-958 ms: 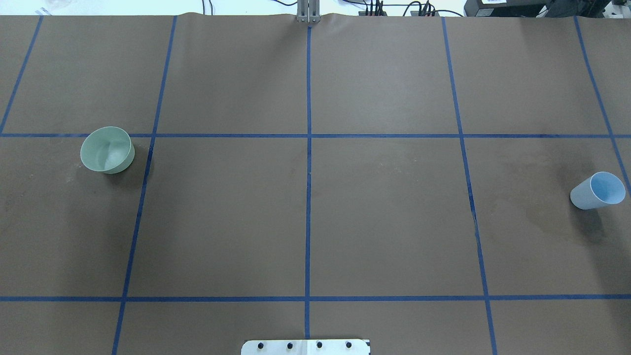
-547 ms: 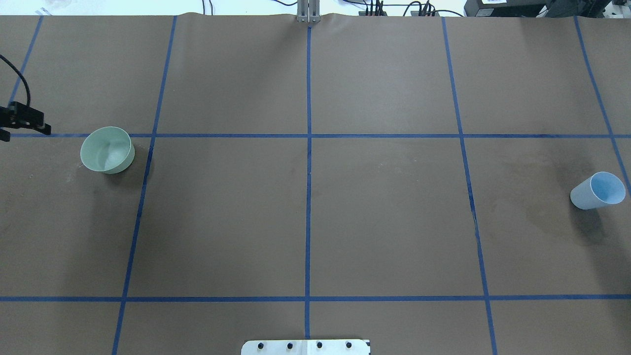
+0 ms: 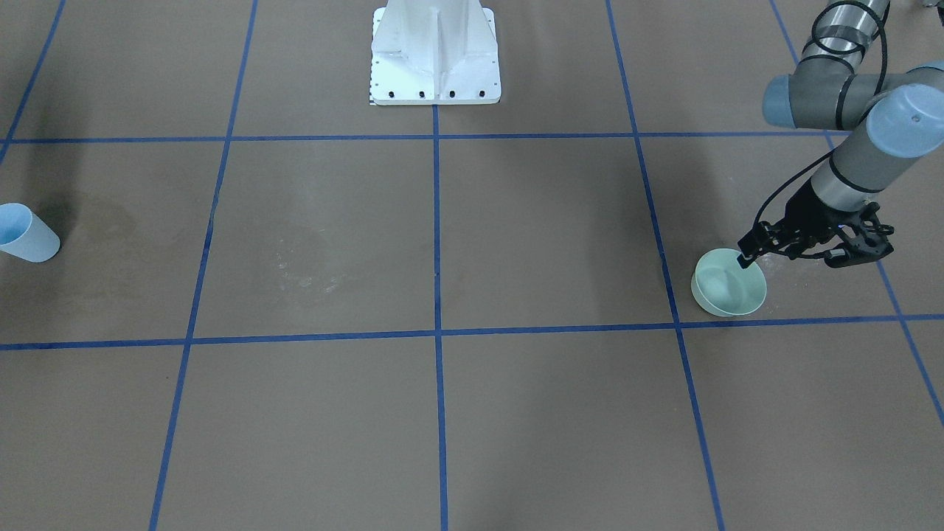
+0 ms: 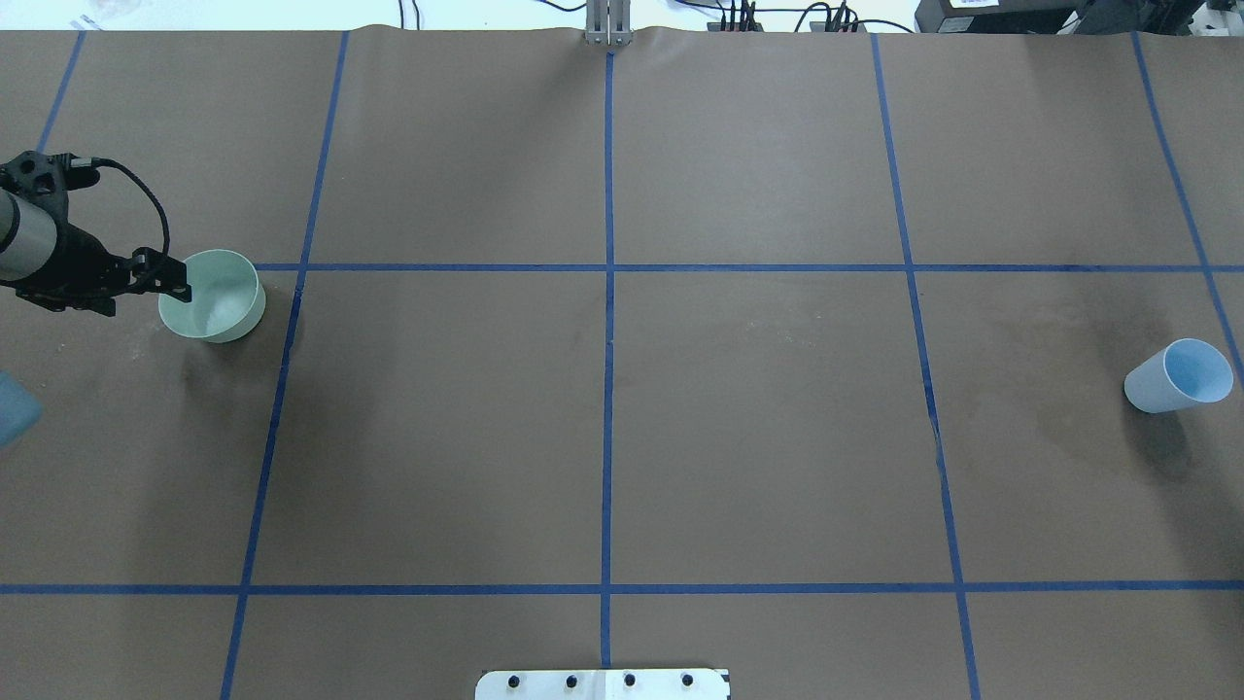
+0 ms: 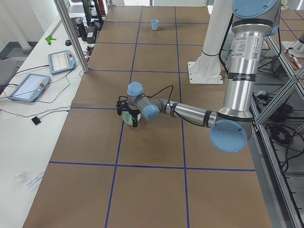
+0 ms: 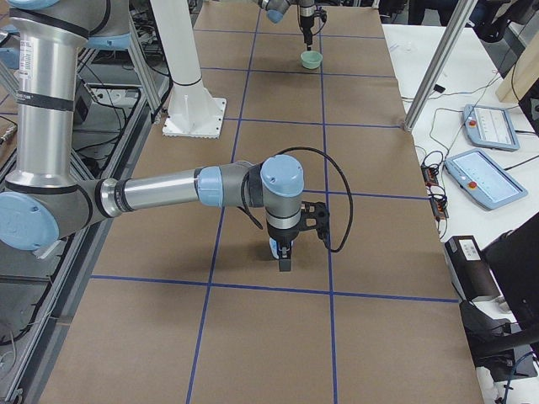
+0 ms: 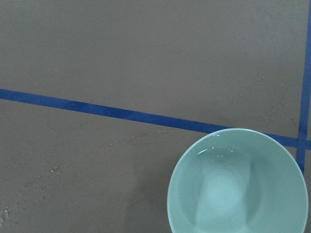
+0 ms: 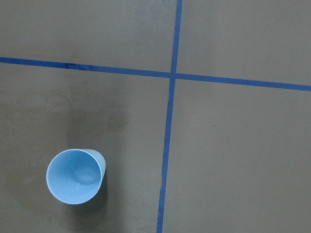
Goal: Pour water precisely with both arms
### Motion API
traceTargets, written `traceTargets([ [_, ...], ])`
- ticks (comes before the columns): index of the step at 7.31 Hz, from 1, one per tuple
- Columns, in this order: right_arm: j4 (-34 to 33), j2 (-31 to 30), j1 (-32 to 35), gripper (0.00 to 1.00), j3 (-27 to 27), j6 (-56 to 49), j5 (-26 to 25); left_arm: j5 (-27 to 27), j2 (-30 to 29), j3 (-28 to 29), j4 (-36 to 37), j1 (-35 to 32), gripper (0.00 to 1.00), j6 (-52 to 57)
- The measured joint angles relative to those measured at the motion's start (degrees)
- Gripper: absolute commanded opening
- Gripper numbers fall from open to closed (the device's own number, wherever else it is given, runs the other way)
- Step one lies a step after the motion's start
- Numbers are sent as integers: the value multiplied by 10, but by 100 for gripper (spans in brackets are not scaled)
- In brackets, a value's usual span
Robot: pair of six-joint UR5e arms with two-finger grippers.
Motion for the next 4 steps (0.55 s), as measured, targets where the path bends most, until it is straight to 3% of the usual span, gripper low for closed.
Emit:
traceTargets([
  [1,0,0,0,99,0,0,0,1,-13,26,-12,2,83,0],
  [3,0,1,0,99,0,0,-1,2,-31,75,-50,3,4,-1],
  [4,0,2,0,99,0,0,-2,1,-32,80,-57,4,0,-3],
])
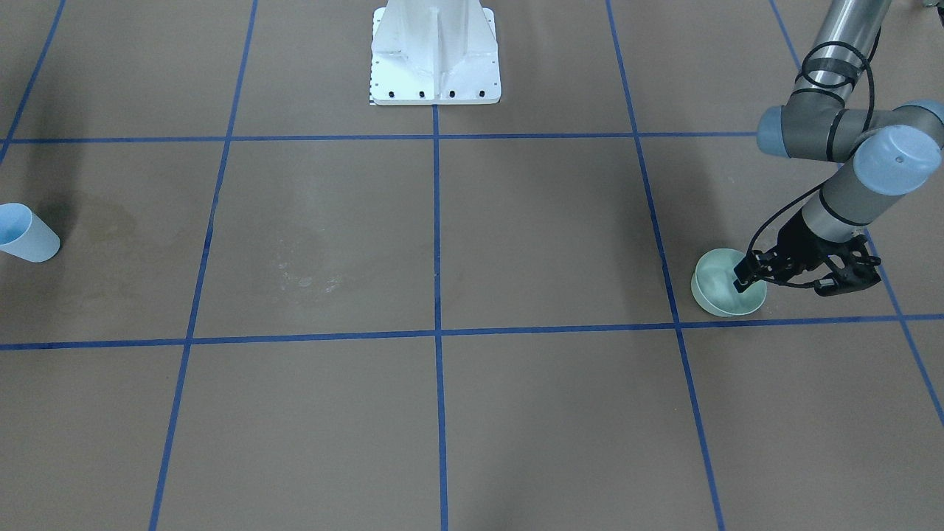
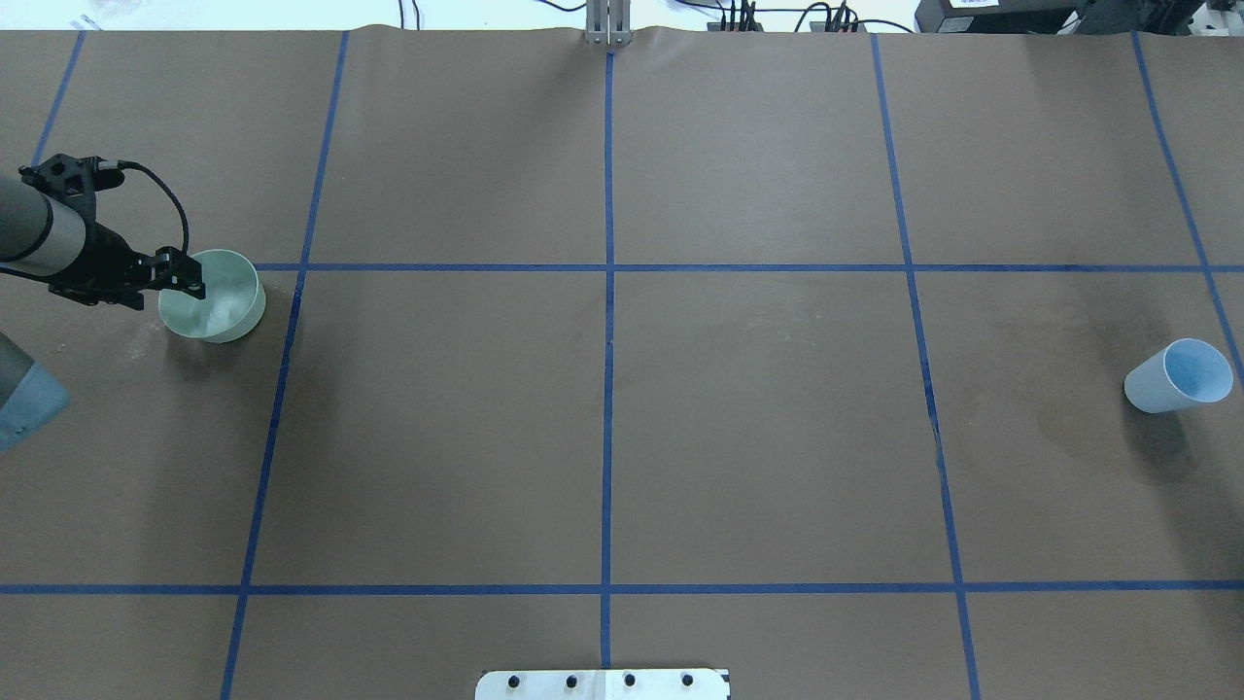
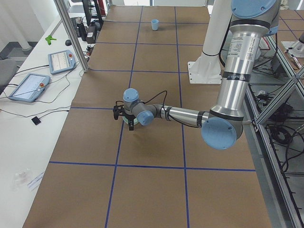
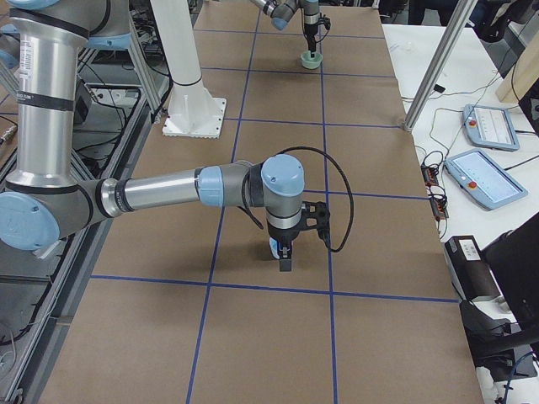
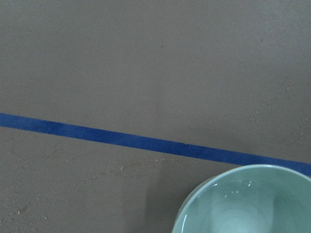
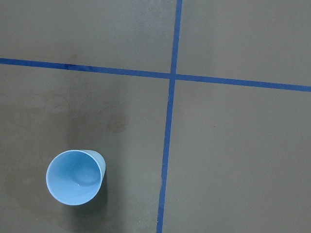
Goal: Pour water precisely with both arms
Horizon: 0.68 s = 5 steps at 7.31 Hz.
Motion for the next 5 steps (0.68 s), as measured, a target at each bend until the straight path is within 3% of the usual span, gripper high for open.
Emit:
traceTargets([
  [3,0,2,0,99,-1,9,0,-5,5,-8,1,-1,0,-4],
  [5,0,1,0,99,-1,19,1,-45,10,-33,28,-13,0,-2],
])
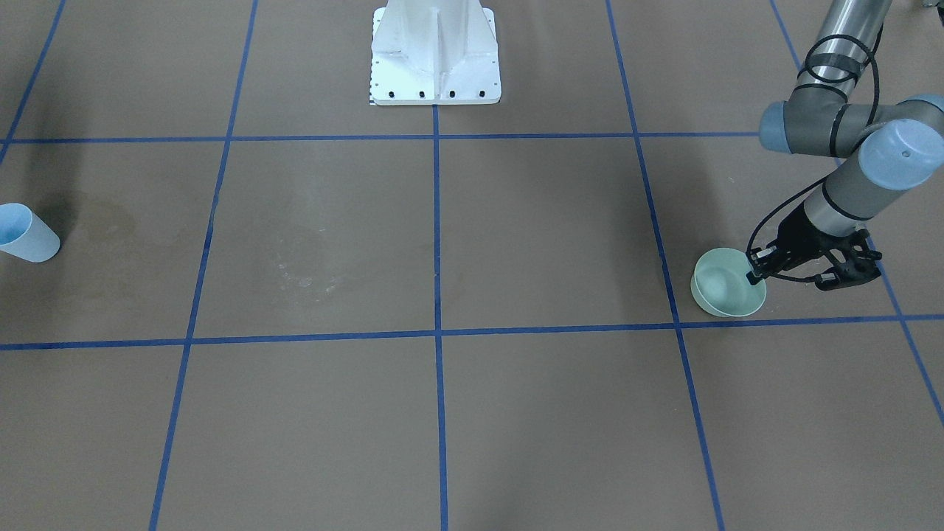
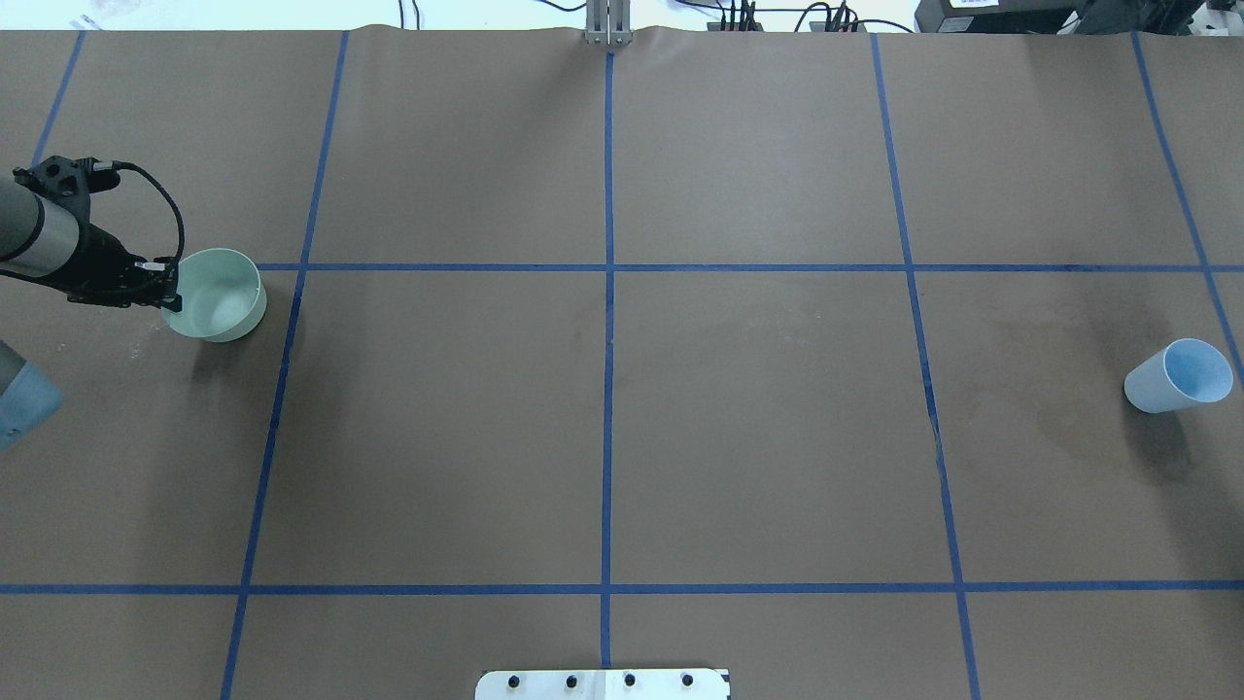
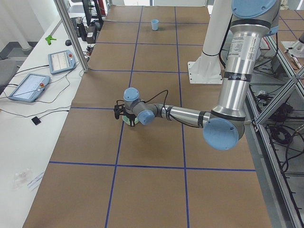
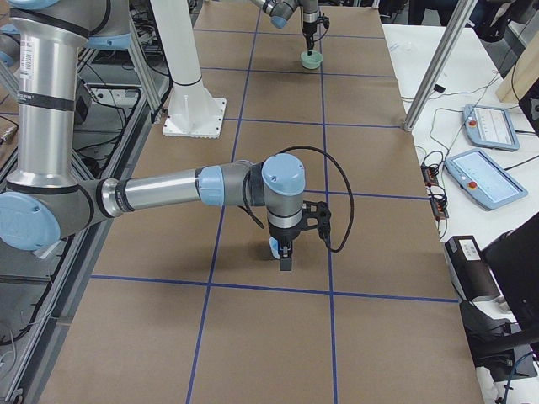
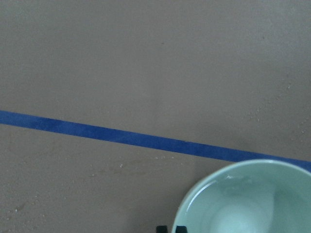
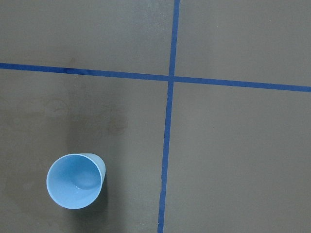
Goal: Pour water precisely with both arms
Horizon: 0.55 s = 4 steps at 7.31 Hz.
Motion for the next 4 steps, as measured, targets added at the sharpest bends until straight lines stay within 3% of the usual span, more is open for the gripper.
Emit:
traceTargets([
  [2,-1,-5,1,99,-1,12,4,-57,0,-59,75,-41,0,5],
  [4,0,-7,2,99,-1,14,23,-67,-49,-101,174,-51,0,-5],
])
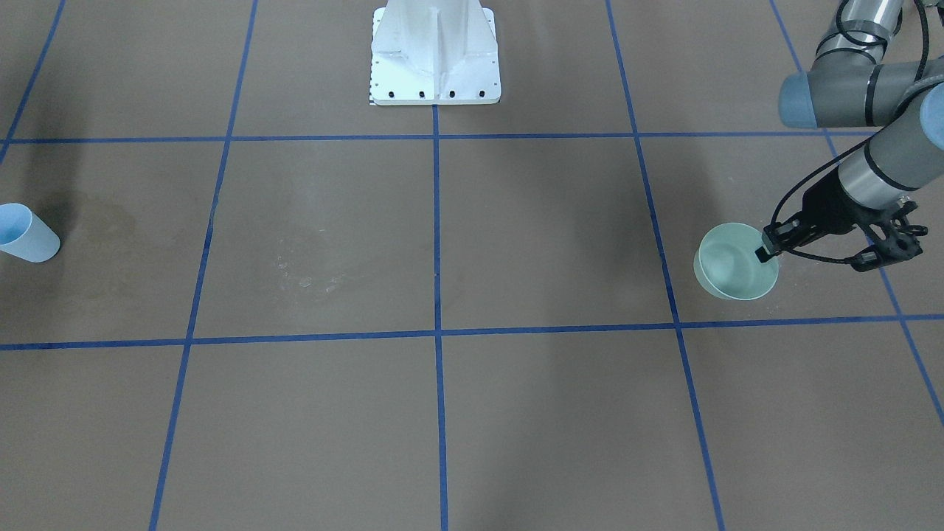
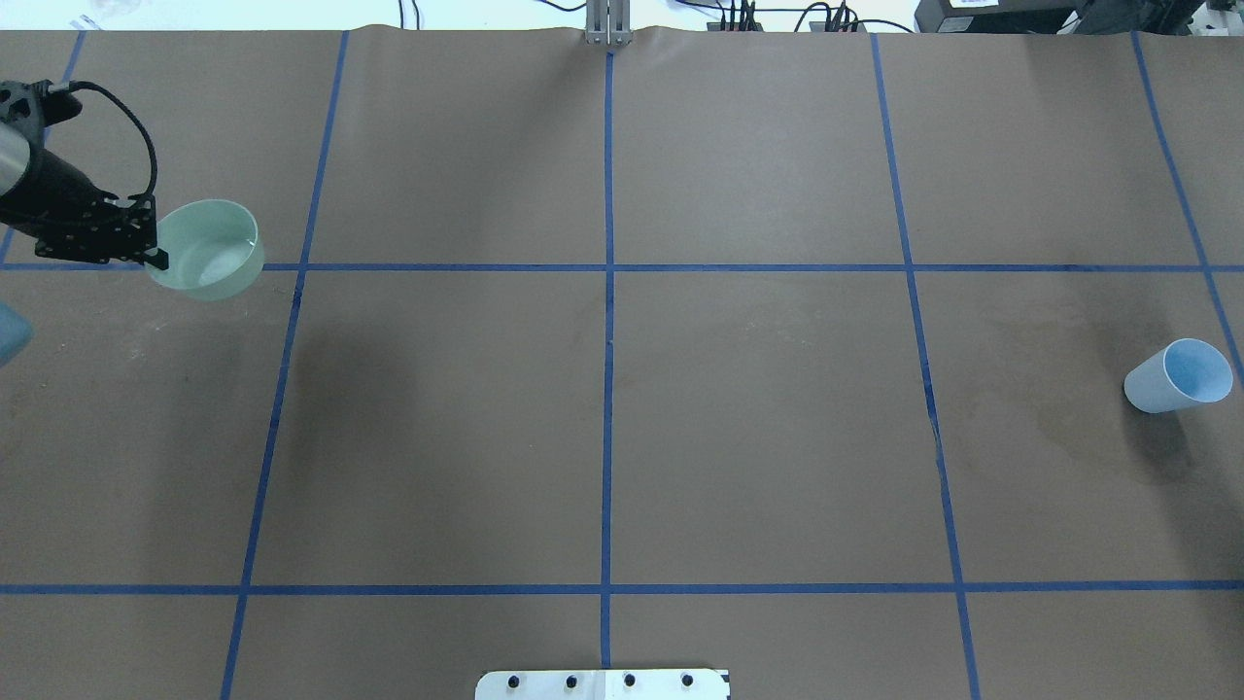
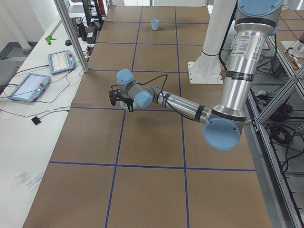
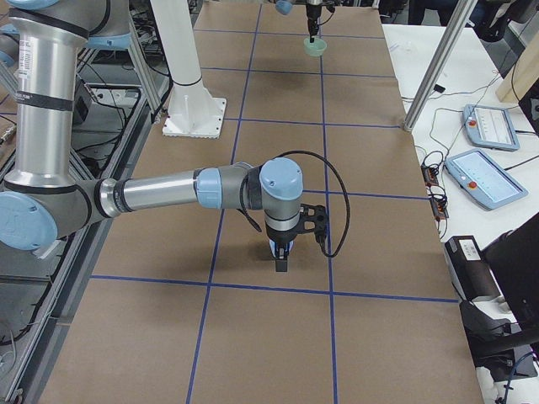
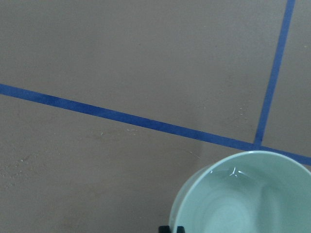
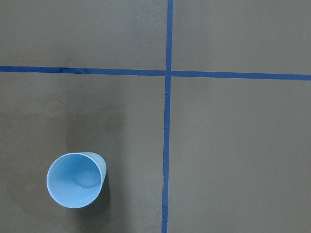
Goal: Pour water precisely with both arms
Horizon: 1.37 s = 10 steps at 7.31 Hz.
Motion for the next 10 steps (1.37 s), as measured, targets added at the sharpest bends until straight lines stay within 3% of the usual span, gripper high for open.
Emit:
traceTargets([
  [2,1,2,0,99,5,-2,6,15,-112,-9,98,26,0,-79],
  [4,0,1,0,99,10,0,8,67,-217,-7,149,114,0,-204],
  [7,0,5,0,99,8,-2,7,172,-291,17,155,245,0,-324],
  [10,0,11,0,99,8,0,14,241,-314,100,82,305,0,-368],
])
